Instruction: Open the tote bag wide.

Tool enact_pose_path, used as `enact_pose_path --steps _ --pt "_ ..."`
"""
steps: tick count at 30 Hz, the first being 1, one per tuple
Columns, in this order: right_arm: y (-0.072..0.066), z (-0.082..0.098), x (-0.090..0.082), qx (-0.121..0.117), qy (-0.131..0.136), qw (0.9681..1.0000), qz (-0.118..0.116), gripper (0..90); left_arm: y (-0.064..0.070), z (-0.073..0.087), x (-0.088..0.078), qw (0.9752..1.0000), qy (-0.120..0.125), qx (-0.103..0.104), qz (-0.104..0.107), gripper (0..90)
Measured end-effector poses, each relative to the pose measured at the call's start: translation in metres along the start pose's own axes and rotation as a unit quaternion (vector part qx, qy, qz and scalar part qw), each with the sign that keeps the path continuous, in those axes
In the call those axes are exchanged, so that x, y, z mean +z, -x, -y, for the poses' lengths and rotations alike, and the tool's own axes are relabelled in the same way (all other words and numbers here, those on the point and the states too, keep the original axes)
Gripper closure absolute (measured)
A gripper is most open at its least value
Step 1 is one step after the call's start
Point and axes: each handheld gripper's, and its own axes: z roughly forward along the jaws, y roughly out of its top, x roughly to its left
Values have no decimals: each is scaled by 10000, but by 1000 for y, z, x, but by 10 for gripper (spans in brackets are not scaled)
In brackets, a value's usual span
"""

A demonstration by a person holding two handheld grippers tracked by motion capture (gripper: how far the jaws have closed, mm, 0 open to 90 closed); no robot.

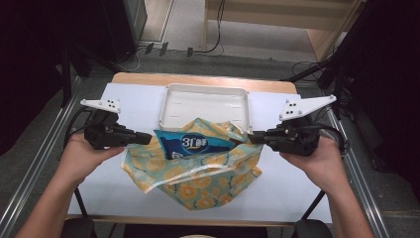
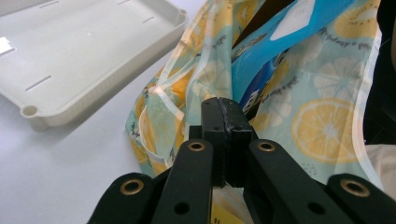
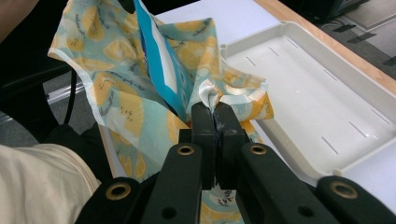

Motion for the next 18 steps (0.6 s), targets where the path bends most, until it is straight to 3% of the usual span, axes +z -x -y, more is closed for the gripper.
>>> enact_pose_path --steps 10,18 --pt "6 29 -13 152 87 9996 242 883 1 -6 7 10000 55 70 10 900" --pt "17 46 -13 333 142 9985 410 871 -4 -5 18 9999 23 98 19 900"
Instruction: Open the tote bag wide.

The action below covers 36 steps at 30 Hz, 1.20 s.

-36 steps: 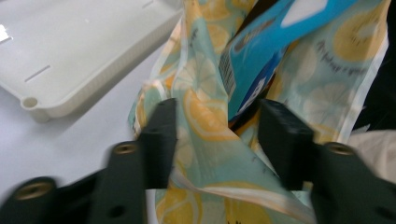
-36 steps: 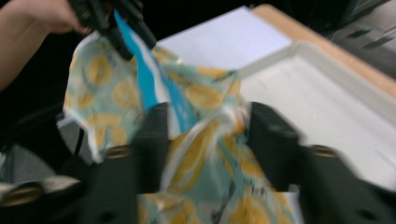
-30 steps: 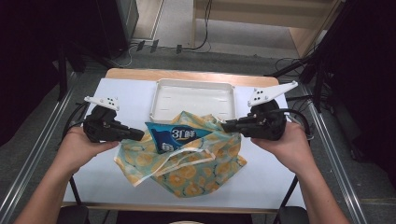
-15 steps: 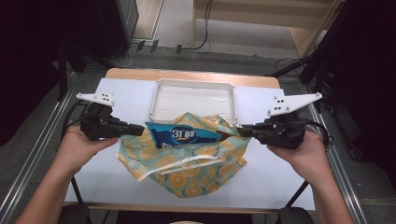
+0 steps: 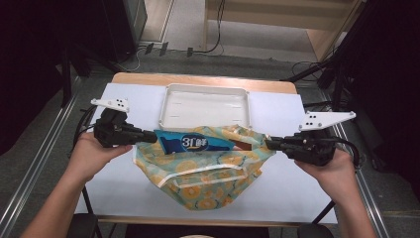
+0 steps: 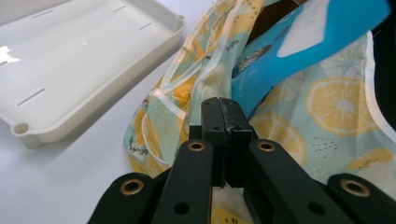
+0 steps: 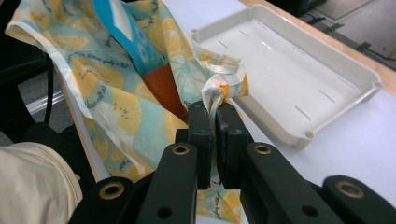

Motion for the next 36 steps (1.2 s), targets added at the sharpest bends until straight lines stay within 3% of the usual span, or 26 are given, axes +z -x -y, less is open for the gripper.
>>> enact_pose_path --steps 14,27,36 --pt "19 24 34 198 68 9998 -12 874 -23 10 24 9999 41 -118 46 900" --pt "20 57 56 411 22 9987 -300 873 -35 42 35 9985 -115 -501 196 900" --pt "20 77 73 545 -24 9978 -381 872 -39 56 44 9976 -227 -618 227 900"
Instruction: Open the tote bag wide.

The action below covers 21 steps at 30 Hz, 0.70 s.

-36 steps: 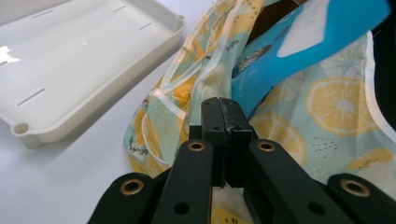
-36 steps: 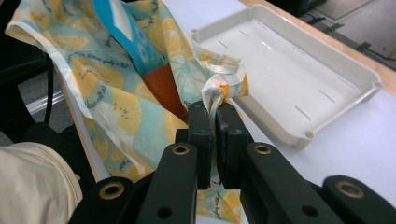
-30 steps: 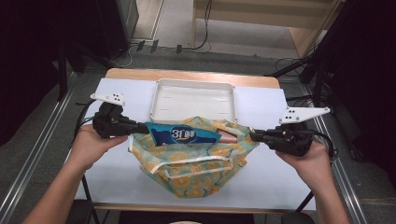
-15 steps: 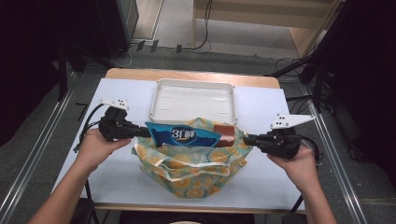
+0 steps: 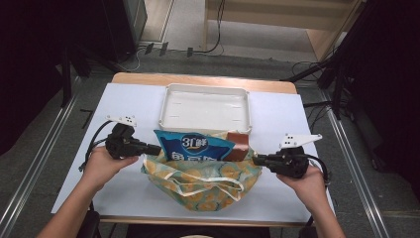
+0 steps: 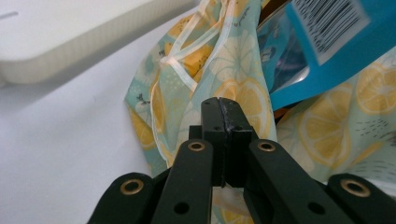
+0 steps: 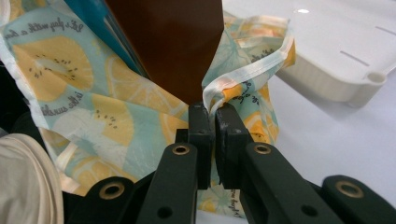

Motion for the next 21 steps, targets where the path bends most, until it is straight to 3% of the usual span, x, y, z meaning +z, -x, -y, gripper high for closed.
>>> enact_pose_path --steps 14,21 --pt "8 20 24 154 -199 9996 -96 866 -11 19 16 9997 -141 -182 99 900" --pt "11 28 32 301 -462 9984 -87 860 -12 22 27 9992 -359 -139 100 900"
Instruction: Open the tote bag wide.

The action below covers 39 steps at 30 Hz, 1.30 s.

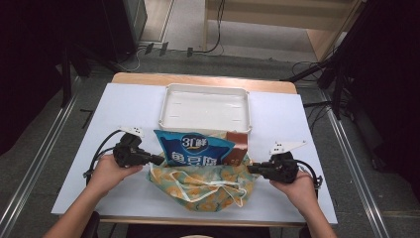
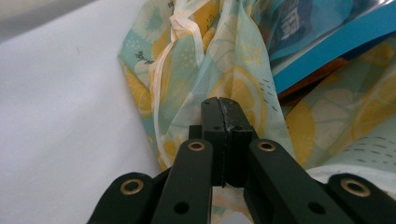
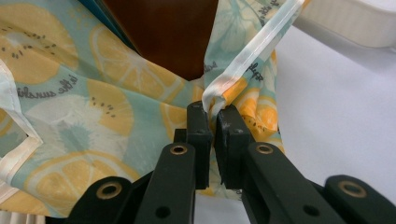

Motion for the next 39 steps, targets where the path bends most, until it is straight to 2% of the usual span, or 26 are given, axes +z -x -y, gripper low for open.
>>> enact_pose_path --steps 5,8,12,13,17,22,26,32,34,35,37,39 --pt "-2 -2 -8 11 175 9998 -13 790 1 1 -6 10000 53 -8 81 889" --pt "-5 -5 -16 -3 222 9998 17 706 4 0 -12 9999 95 67 85 827" --pt "-9 -12 -29 -120 409 9991 -5 578 10 -3 -26 9992 308 237 47 739" --pt "-12 -14 -34 -205 491 9986 55 555 12 -4 -28 9991 356 247 36 709" --pt "-19 -22 -45 -332 605 9976 56 515 21 -9 -41 9979 452 445 -108 616" --pt "-31 -34 -57 -558 656 9962 96 497 32 -16 -56 9964 588 593 -139 548" --pt "-33 -41 -64 -550 663 9962 103 413 39 -19 -63 9954 642 687 -190 473" --pt "-35 -46 -76 -576 885 9944 101 391 49 -19 -73 9943 730 758 -163 448" --pt "-37 -47 -79 -586 959 9937 -3 410 55 -20 -74 9940 734 805 -115 451" --pt "-39 -48 -80 -600 947 9937 -61 441 58 -20 -74 9938 733 827 -84 453" --pt "-44 -48 -76 -700 844 9939 -149 448 63 -20 -72 9938 708 851 -32 457" --pt "-49 -49 -70 -816 735 9939 -120 448 68 -20 -69 9942 629 876 21 457"
